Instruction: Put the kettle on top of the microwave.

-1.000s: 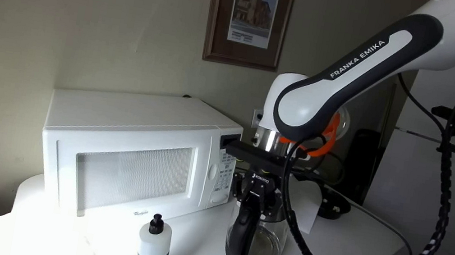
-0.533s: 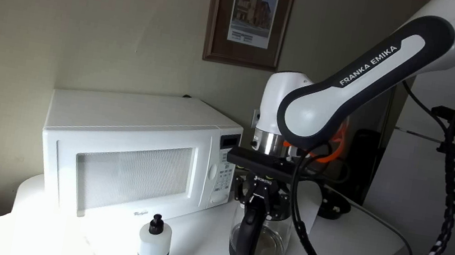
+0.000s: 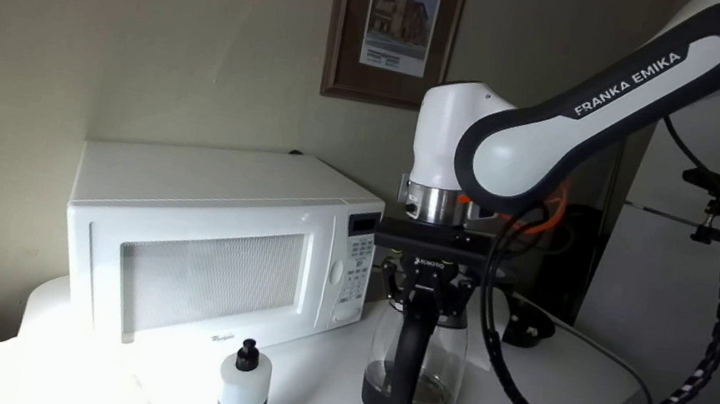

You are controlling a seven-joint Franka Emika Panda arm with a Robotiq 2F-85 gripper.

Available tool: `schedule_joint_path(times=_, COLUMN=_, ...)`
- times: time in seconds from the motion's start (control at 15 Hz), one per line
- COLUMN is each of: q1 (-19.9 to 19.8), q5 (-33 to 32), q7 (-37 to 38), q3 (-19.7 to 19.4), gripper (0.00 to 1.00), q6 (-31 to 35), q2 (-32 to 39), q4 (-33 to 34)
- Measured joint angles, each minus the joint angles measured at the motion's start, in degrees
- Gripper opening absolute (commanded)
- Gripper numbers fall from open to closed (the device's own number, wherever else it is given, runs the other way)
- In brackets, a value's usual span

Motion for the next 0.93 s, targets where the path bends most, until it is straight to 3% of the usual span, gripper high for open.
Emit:
schedule_joint_path(times=0.2, q1=0.1, q5=0.3, q7=0.7, q3=0.9, gripper=0.14, q6=1.0, q2=1.5, q4=0.6)
schedule_joint_path(times=0.47, q1=0.9, q5=5.0, q7=0.7, q3=1.2, gripper=0.14, q6=7.6, q2=5.7, q4=0.5)
schedule_joint_path(times=0.53, q1=1.1, q5=6.8, q7=0.3, q3=1.2, gripper=0.47, q6=9.0, q2=6.7, q4=0.5)
schedule_joint_path(times=0.6, q1=1.3, q5=8.6, q7=-0.1, q3=1.2, gripper=0.65, q6=10.1, q2=7.6, q4=0.5)
schedule_joint_path(times=0.93, q1=1.6, q5=10.6, q7=-0.6, q3=1.2, gripper=0.99, q6=10.9, q2=8.8, q4=0.5)
